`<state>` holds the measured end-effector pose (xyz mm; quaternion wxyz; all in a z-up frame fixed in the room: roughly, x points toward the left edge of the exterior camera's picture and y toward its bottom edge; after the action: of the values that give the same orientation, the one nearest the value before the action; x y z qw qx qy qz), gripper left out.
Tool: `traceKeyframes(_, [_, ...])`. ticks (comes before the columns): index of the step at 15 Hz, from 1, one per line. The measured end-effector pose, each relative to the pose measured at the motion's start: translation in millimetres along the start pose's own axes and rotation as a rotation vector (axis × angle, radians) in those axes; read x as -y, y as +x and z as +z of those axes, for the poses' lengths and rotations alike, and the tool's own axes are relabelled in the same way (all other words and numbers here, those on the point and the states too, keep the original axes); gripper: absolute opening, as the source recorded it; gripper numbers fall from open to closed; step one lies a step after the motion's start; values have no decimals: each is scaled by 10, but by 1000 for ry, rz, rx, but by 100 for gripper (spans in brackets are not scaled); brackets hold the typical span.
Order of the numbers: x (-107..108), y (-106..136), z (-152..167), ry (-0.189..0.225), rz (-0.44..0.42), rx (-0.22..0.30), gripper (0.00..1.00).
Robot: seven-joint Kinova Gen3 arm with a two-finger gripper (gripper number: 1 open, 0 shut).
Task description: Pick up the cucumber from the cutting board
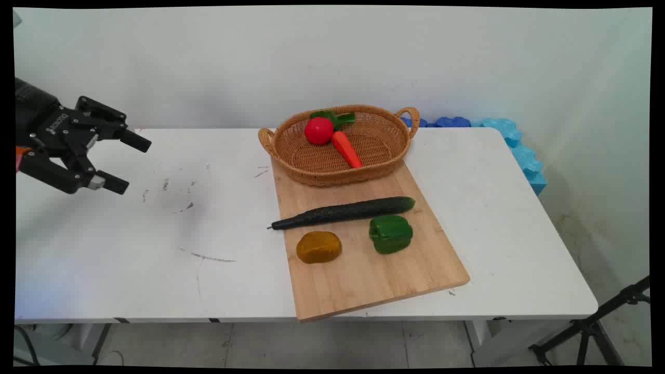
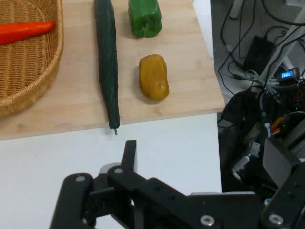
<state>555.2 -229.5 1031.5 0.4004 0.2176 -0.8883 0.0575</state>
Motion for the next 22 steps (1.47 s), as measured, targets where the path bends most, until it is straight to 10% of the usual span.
traceKeyframes(12, [27,128,87,38,-30,-9,100])
traceKeyframes(22, [174,1106,1187,131,-149,71,100])
